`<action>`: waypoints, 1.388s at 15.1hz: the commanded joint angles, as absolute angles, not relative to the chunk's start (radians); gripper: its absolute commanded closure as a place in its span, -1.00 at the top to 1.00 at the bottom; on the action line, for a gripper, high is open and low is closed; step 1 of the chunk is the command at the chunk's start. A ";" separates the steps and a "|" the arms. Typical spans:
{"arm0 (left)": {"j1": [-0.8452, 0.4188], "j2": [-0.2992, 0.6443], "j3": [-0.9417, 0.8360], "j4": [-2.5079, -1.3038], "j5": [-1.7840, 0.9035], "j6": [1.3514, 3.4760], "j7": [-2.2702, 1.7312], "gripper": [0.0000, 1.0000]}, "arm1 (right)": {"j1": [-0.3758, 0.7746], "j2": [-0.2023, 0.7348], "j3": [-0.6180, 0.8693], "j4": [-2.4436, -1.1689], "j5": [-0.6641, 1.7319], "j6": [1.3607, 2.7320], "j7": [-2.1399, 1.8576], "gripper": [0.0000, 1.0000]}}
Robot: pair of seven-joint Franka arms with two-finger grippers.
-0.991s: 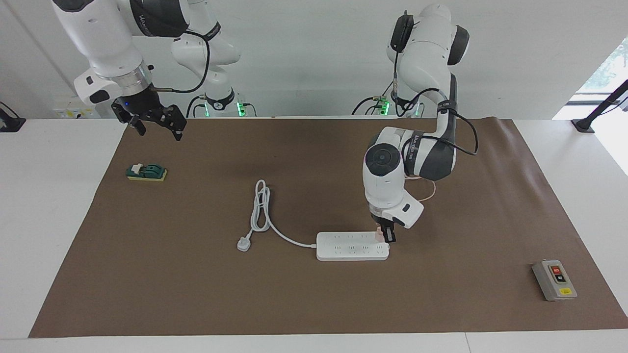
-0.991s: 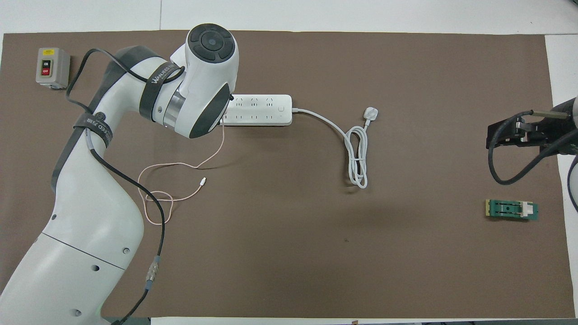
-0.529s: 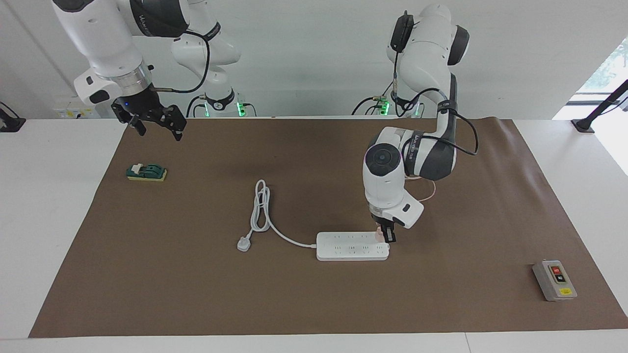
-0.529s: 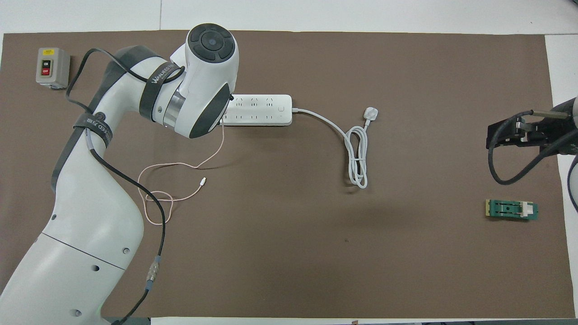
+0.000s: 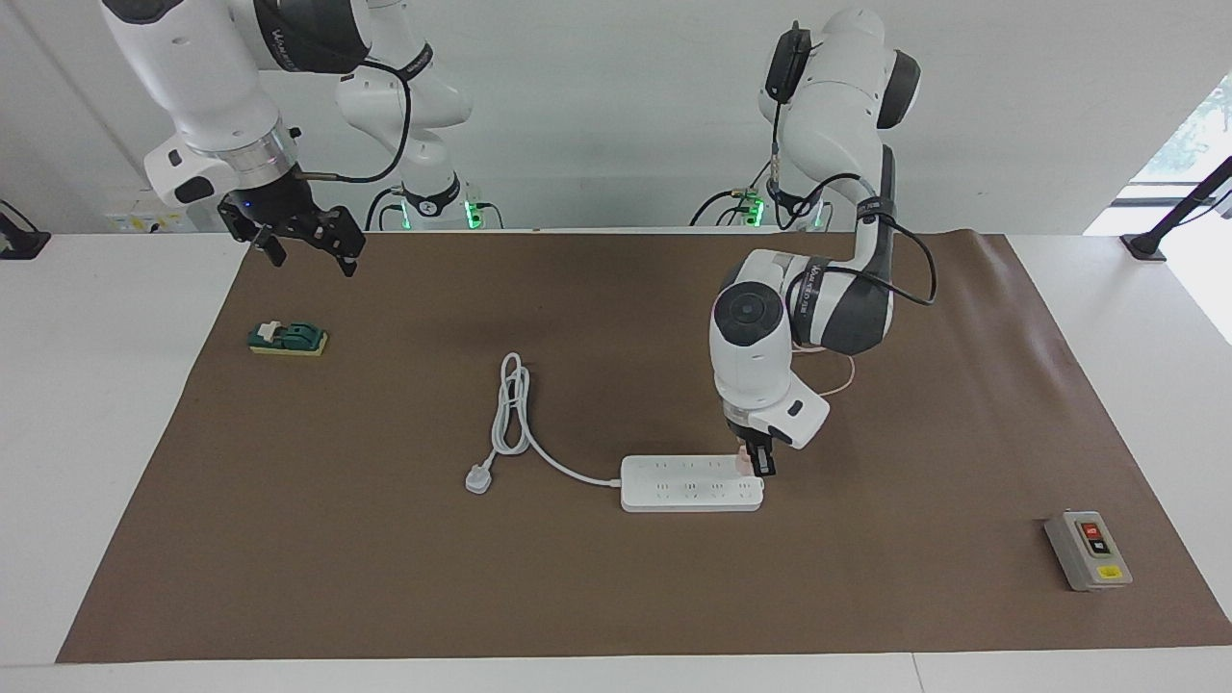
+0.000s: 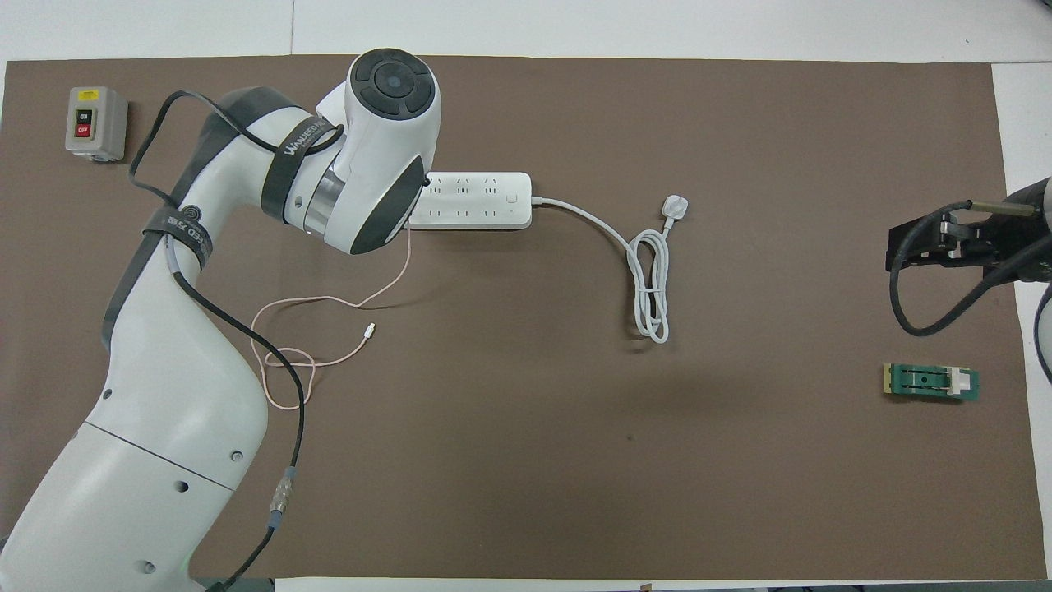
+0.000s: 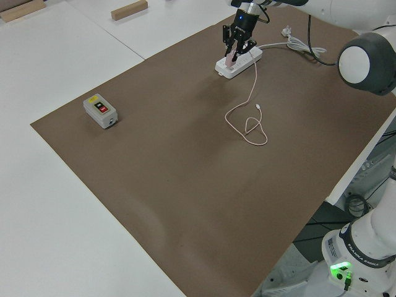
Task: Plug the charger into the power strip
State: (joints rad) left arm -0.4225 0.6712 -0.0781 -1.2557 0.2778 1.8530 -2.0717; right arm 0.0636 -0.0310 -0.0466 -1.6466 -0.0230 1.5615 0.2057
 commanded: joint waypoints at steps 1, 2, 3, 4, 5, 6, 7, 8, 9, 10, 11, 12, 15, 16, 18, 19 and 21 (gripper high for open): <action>-0.439 0.669 -0.064 -1.279 0.295 1.873 -2.068 -1.00 | 0.049 -0.041 -0.040 -1.644 -0.023 1.542 0.189 1.00; -0.439 0.666 -0.064 -1.285 0.295 1.873 -2.068 -1.00 | 0.048 -0.041 -0.040 -1.644 -0.023 1.542 0.189 1.00; -0.439 0.663 -0.064 -1.287 0.295 1.873 -2.068 -1.00 | 0.049 -0.040 -0.040 -1.644 -0.023 1.542 0.189 1.00; -0.439 0.654 -0.066 -1.304 0.295 1.875 -2.068 -1.00 | 0.048 -0.041 -0.040 -1.644 -0.023 1.542 0.189 1.00; -0.439 0.641 -0.066 -1.322 0.295 1.878 -2.068 -1.00 | 0.048 -0.040 -0.040 -1.644 -0.023 1.542 0.189 1.00; -0.439 0.632 -0.066 -1.331 0.295 1.879 -2.066 -1.00 | 0.048 -0.040 -0.040 -1.644 -0.023 1.542 0.189 1.00; -0.439 0.630 -0.066 -1.335 0.295 1.882 -2.065 -1.00 | 0.048 -0.040 -0.041 -1.644 -0.023 1.542 0.189 1.00; -0.437 0.632 -0.066 -1.335 0.295 1.884 -2.056 -1.00 | 0.048 -0.040 -0.041 -1.644 -0.023 1.542 0.189 1.00; -0.437 0.634 -0.066 -1.336 0.295 1.890 -2.052 -1.00 | 0.048 -0.040 -0.041 -1.644 -0.023 1.542 0.189 1.00; -0.436 0.634 -0.066 -1.338 0.295 1.891 -2.052 -1.00 | 0.048 -0.041 -0.040 -1.644 -0.023 1.542 0.189 1.00; -0.433 0.634 -0.066 -1.338 0.295 1.894 -2.052 -1.00 | 0.048 -0.040 -0.040 -1.644 -0.023 1.542 0.189 1.00; -0.433 0.634 -0.067 -1.342 0.295 1.898 -2.051 -1.00 | 0.048 -0.040 -0.040 -1.644 -0.023 1.542 0.189 1.00; -0.433 0.632 -0.069 -1.353 0.291 1.907 -2.042 -1.00 | 0.048 -0.040 -0.040 -1.644 -0.023 1.542 0.187 1.00; -0.434 0.629 -0.069 -1.365 0.290 1.911 -2.031 -1.00 | 0.048 -0.040 -0.040 -1.644 -0.023 1.542 0.189 1.00; -0.433 0.629 -0.069 -1.371 0.290 1.914 -2.031 -1.00 | 0.048 -0.040 -0.040 -1.644 -0.023 1.542 0.189 1.00; -0.433 0.629 -0.071 -1.371 0.290 1.916 -2.031 -1.00 | 0.048 -0.041 -0.040 -1.644 -0.023 1.542 0.189 1.00; -0.431 0.629 -0.069 -1.371 0.290 1.922 -2.029 -1.00 | 0.048 -0.040 -0.040 -1.644 -0.023 1.542 0.189 1.00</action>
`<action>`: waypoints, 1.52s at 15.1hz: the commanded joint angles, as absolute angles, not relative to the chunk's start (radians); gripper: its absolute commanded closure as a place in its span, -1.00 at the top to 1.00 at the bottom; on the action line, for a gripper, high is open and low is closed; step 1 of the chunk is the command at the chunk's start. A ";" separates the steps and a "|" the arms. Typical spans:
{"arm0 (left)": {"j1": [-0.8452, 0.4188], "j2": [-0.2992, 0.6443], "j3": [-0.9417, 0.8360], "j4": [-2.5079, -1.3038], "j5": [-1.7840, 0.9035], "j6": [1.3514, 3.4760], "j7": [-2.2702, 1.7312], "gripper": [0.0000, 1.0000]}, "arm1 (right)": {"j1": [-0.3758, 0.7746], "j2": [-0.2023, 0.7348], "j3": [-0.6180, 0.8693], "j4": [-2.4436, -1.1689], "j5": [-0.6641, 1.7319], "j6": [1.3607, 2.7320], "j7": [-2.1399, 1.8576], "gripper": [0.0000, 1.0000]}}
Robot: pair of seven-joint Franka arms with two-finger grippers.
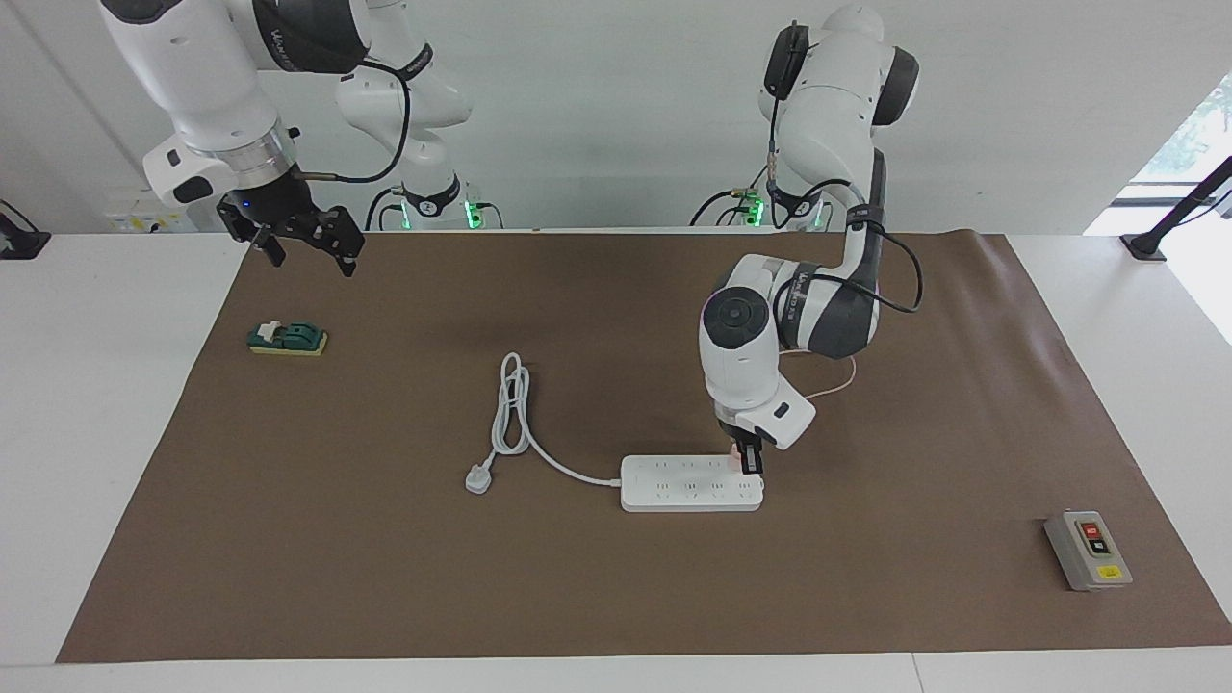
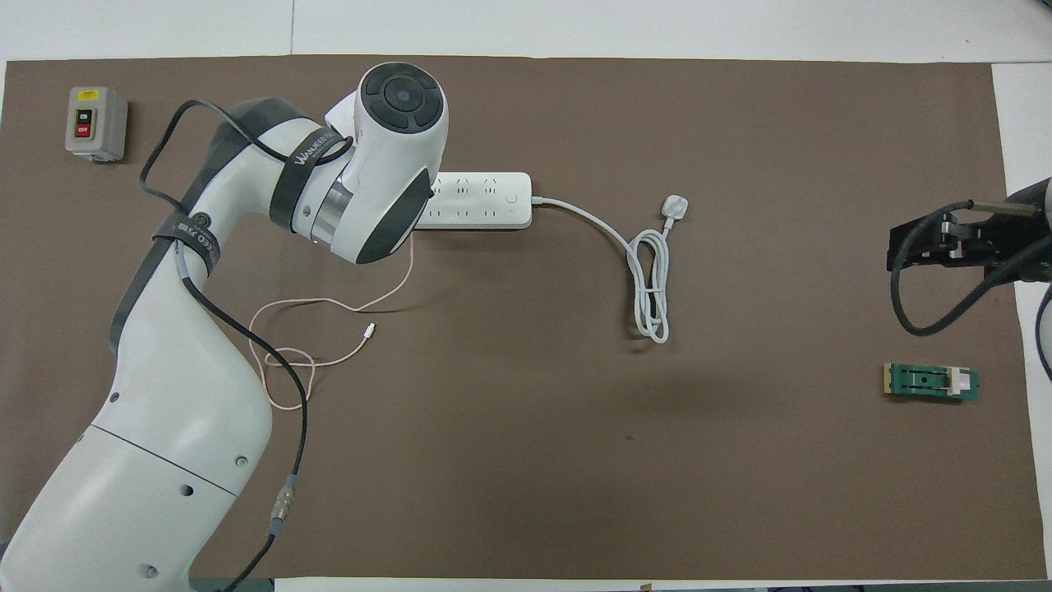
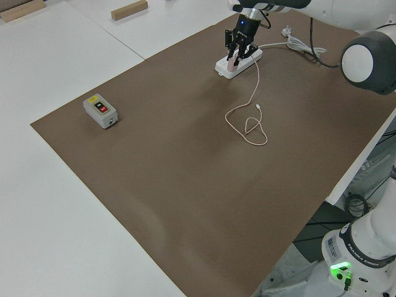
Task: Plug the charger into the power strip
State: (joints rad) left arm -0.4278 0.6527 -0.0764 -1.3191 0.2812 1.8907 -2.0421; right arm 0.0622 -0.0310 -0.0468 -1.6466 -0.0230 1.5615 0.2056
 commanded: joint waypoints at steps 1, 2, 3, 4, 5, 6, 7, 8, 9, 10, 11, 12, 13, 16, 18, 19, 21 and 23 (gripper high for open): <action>-0.430 0.630 -0.071 -1.371 0.290 1.927 -2.029 -1.00 | 0.048 -0.040 -0.040 -1.644 -0.023 1.542 0.189 1.00; -0.428 0.632 -0.071 -1.373 0.290 1.933 -2.025 -1.00 | 0.048 -0.040 -0.040 -1.644 -0.023 1.542 0.189 1.00; -0.426 0.632 -0.071 -1.376 0.287 1.942 -2.017 -1.00 | 0.048 -0.040 -0.040 -1.644 -0.023 1.542 0.189 1.00; -0.426 0.630 -0.071 -1.385 0.287 1.951 -2.016 -1.00 | 0.046 -0.038 -0.038 -1.644 -0.023 1.542 0.189 1.00; -0.426 0.630 -0.071 -1.391 0.287 1.954 -2.014 -1.00 | 0.046 -0.038 -0.041 -1.644 -0.023 1.542 0.189 1.00; -0.426 0.626 -0.071 -1.408 0.287 1.959 -2.014 -1.00 | 0.046 -0.038 -0.041 -1.644 -0.023 1.542 0.189 1.00; -0.426 0.615 -0.071 -1.422 0.287 1.965 -2.014 -1.00 | 0.046 -0.038 -0.041 -1.644 -0.023 1.542 0.189 1.00; -0.426 0.600 -0.071 -1.448 0.287 1.982 -2.013 -1.00 | 0.046 -0.038 -0.041 -1.644 -0.023 1.542 0.189 1.00; -0.426 0.582 -0.071 -1.477 0.287 1.999 -2.008 -1.00 | 0.046 -0.038 -0.041 -1.644 -0.023 1.542 0.189 1.00; -0.426 0.563 -0.071 -1.514 0.287 2.023 -2.005 -1.00 | 0.046 -0.040 -0.041 -1.644 -0.023 1.542 0.189 1.00; -0.426 0.557 -0.069 -1.532 0.287 2.040 -2.003 -1.00 | 0.046 -0.040 -0.040 -1.644 -0.023 1.542 0.189 1.00; -0.426 0.560 -0.069 -1.529 0.287 2.043 -2.005 -1.00 | 0.046 -0.038 -0.040 -1.644 -0.023 1.542 0.189 1.00; -0.425 0.563 -0.069 -1.528 0.287 2.045 -2.005 -1.00 | 0.046 -0.038 -0.040 -1.644 -0.023 1.542 0.189 1.00; -0.423 0.569 -0.069 -1.526 0.285 2.045 -2.005 -1.00 | 0.046 -0.040 -0.040 -1.644 -0.023 1.542 0.187 1.00; -0.420 0.574 -0.069 -1.525 0.285 2.045 -2.005 -1.00 | 0.046 -0.038 -0.040 -1.644 -0.023 1.542 0.189 1.00; -0.420 0.577 -0.069 -1.526 0.282 2.045 -2.003 -1.00 | 0.046 -0.038 -0.040 -1.644 -0.023 1.542 0.189 1.00; -0.407 0.587 -0.071 -1.523 0.256 2.045 -1.976 -1.00 | 0.046 -0.040 -0.041 -1.644 -0.023 1.542 0.189 1.00; -0.405 0.589 -0.069 -1.522 0.213 2.043 -1.941 -1.00 | 0.046 -0.040 -0.041 -1.644 -0.023 1.542 0.189 1.00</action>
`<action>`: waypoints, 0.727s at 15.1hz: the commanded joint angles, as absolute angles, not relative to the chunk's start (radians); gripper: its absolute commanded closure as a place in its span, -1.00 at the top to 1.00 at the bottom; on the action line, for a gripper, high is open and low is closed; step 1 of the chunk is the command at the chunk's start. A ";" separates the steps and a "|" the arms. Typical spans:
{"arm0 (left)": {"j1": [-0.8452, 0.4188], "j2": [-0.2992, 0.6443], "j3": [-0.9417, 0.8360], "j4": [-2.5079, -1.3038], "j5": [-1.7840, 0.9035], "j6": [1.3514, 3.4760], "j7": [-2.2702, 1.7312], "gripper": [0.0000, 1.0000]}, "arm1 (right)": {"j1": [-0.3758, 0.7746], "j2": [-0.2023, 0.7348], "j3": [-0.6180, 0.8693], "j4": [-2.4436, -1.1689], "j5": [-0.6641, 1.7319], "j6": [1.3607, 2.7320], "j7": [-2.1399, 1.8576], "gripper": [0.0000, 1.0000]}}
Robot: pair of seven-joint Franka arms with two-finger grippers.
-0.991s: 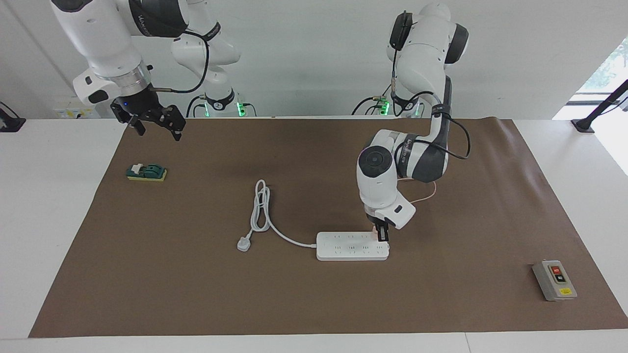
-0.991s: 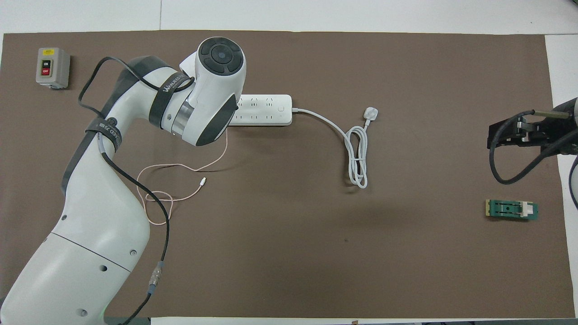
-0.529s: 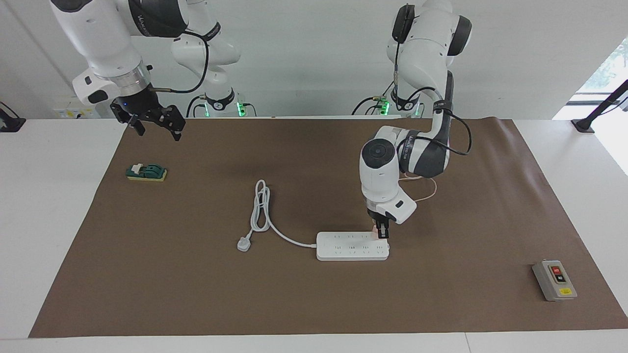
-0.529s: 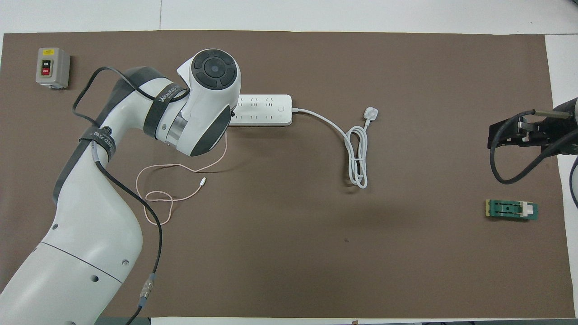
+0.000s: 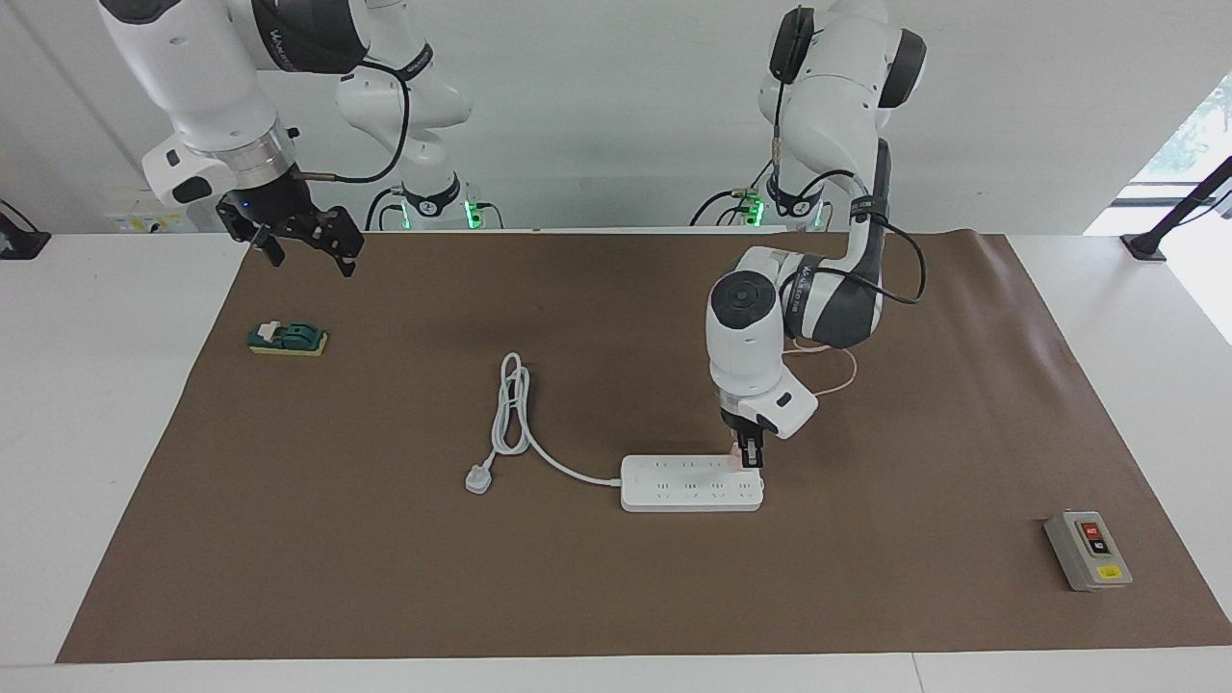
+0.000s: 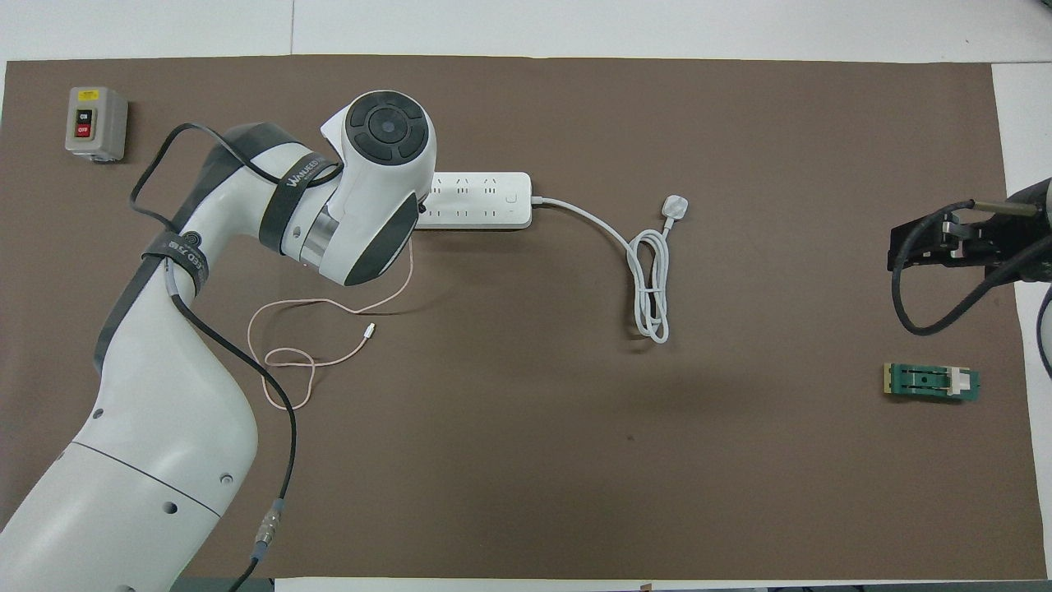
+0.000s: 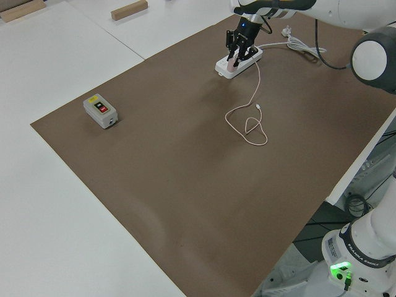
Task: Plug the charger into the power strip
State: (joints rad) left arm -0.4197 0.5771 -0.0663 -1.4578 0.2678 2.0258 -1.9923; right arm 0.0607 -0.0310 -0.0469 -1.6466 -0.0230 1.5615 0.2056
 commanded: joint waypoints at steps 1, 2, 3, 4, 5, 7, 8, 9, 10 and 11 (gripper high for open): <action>-0.405 0.589 -0.069 -1.519 0.210 2.042 -1.937 -1.00 | 0.046 -0.040 -0.041 -1.644 -0.023 1.542 0.189 1.00; -0.405 0.591 -0.069 -1.519 0.212 2.040 -1.937 -1.00 | 0.045 -0.040 -0.041 -1.644 -0.023 1.542 0.189 1.00; -0.405 0.592 -0.068 -1.519 0.210 2.040 -1.937 -1.00 | 0.046 -0.040 -0.041 -1.644 -0.023 1.542 0.189 1.00; -0.405 0.604 -0.067 -1.513 0.212 2.039 -1.936 -1.00 | 0.046 -0.040 -0.041 -1.644 -0.023 1.542 0.189 1.00; -0.406 0.613 -0.067 -1.502 0.210 2.036 -1.937 -1.00 | 0.046 -0.040 -0.041 -1.644 -0.023 1.542 0.189 1.00; -0.408 0.626 -0.067 -1.496 0.210 2.034 -1.944 -1.00 | 0.046 -0.038 -0.040 -1.644 -0.023 1.542 0.189 1.00; -0.408 0.627 -0.067 -1.496 0.210 2.034 -1.944 -1.00 | 0.046 -0.038 -0.040 -1.644 -0.023 1.542 0.189 1.00; -0.410 0.630 -0.067 -1.496 0.210 2.034 -1.945 -1.00 | 0.046 -0.038 -0.041 -1.644 -0.023 1.542 0.189 1.00; -0.410 0.644 -0.067 -1.494 0.212 2.030 -1.947 -1.00 | 0.046 -0.038 -0.040 -1.644 -0.023 1.542 0.189 1.00; -0.413 0.652 -0.067 -1.491 0.212 2.023 -1.945 -1.00 | 0.045 -0.038 -0.040 -1.644 -0.023 1.542 0.189 1.00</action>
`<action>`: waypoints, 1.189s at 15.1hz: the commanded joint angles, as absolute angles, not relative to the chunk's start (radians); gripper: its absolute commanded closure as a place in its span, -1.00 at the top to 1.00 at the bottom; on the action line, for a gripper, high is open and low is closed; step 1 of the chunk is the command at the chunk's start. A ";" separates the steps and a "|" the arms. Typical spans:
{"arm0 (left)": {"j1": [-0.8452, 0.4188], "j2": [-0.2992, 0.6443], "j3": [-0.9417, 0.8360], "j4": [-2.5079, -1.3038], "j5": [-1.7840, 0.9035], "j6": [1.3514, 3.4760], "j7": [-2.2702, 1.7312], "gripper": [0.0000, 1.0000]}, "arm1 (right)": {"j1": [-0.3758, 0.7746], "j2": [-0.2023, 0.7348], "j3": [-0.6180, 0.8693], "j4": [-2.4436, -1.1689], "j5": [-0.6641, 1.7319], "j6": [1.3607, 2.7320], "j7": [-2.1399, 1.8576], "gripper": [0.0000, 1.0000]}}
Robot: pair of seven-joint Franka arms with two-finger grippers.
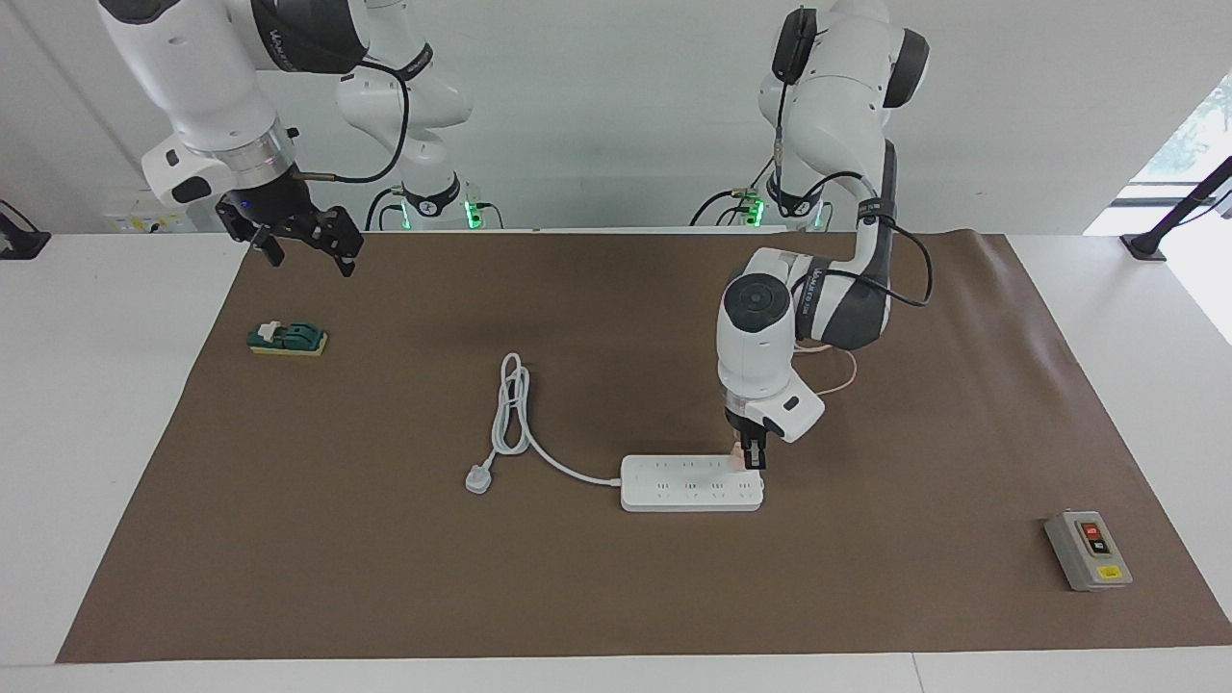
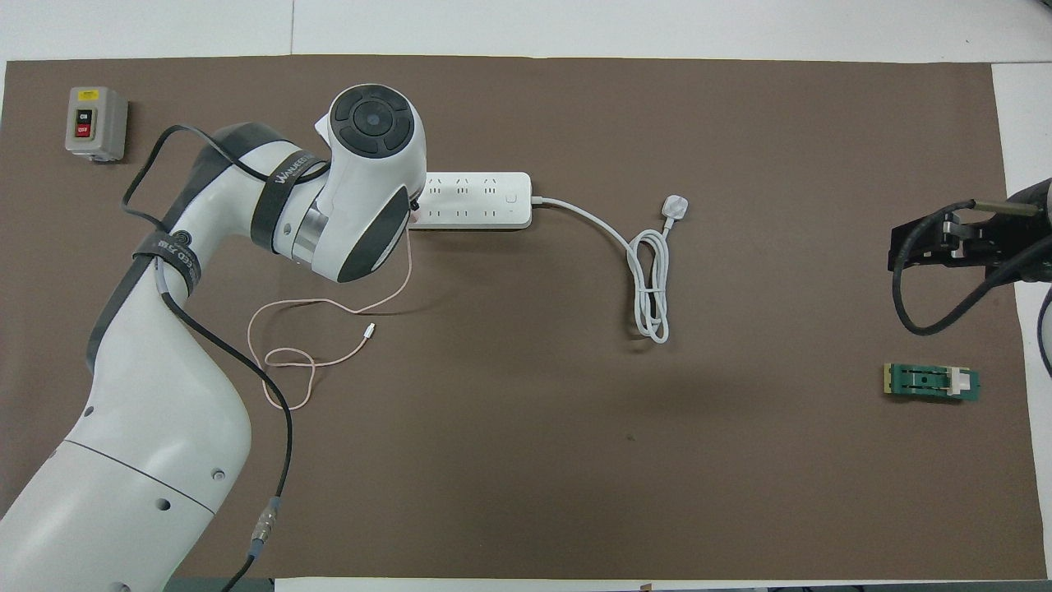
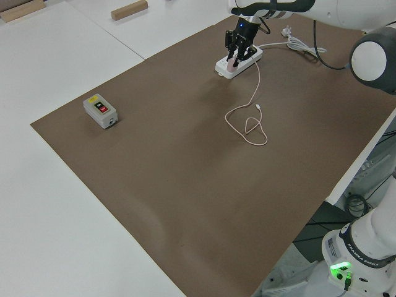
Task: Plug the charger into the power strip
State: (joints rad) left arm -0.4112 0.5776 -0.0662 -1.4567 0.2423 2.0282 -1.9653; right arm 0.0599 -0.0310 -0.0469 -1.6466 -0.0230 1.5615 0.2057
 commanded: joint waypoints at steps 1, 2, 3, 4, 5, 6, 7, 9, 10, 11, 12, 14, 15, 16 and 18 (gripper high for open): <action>-0.416 0.658 -0.067 -1.480 0.212 2.017 -1.945 -1.00 | 0.044 -0.037 -0.040 -1.644 -0.023 1.542 0.189 1.00; -0.416 0.670 -0.067 -1.471 0.213 2.010 -1.945 -1.00 | 0.044 -0.037 -0.040 -1.644 -0.023 1.542 0.189 1.00; -0.417 0.681 -0.066 -1.456 0.215 1.991 -1.947 -1.00 | 0.046 -0.037 -0.040 -1.644 -0.023 1.542 0.189 1.00; -0.423 0.699 -0.066 -1.436 0.216 1.968 -1.947 -1.00 | 0.045 -0.037 -0.040 -1.644 -0.023 1.542 0.189 1.00; -0.437 0.707 -0.064 -1.421 0.218 1.950 -1.948 -1.00 | 0.046 -0.037 -0.040 -1.644 -0.023 1.542 0.189 1.00; -0.442 0.707 -0.064 -1.416 0.218 1.945 -1.951 -1.00 | 0.046 -0.037 -0.040 -1.644 -0.023 1.542 0.189 1.00; -0.442 0.707 -0.064 -1.414 0.216 1.945 -1.954 -1.00 | 0.045 -0.037 -0.040 -1.644 -0.023 1.542 0.189 1.00; -0.442 0.703 -0.064 -1.414 0.216 1.945 -1.948 -1.00 | 0.044 -0.037 -0.040 -1.644 -0.023 1.542 0.189 1.00; -0.440 0.695 -0.063 -1.416 0.219 1.944 -1.938 -1.00 | 0.044 -0.035 -0.040 -1.644 -0.023 1.543 0.189 1.00; -0.431 0.687 -0.063 -1.416 0.219 1.941 -1.931 -1.00 | 0.044 -0.035 -0.040 -1.644 -0.023 1.542 0.189 1.00; -0.422 0.663 -0.063 -1.416 0.215 1.940 -1.907 -0.38 | 0.044 -0.037 -0.040 -1.644 -0.023 1.542 0.187 1.00; -0.405 0.611 -0.064 -1.416 0.201 1.919 -1.846 0.85 | 0.044 -0.035 -0.040 -1.644 -0.023 1.542 0.189 1.00; -0.387 0.582 -0.063 -1.416 0.168 1.895 -1.815 1.00 | 0.044 -0.035 -0.040 -1.644 -0.023 1.542 0.189 1.00; -0.364 0.551 -0.063 -1.416 0.131 1.875 -1.783 1.00 | 0.044 -0.035 -0.040 -1.644 -0.023 1.542 0.189 1.00; -0.330 0.497 -0.061 -1.414 0.095 1.835 -1.723 1.00 | 0.044 -0.035 -0.040 -1.644 -0.023 1.542 0.189 1.00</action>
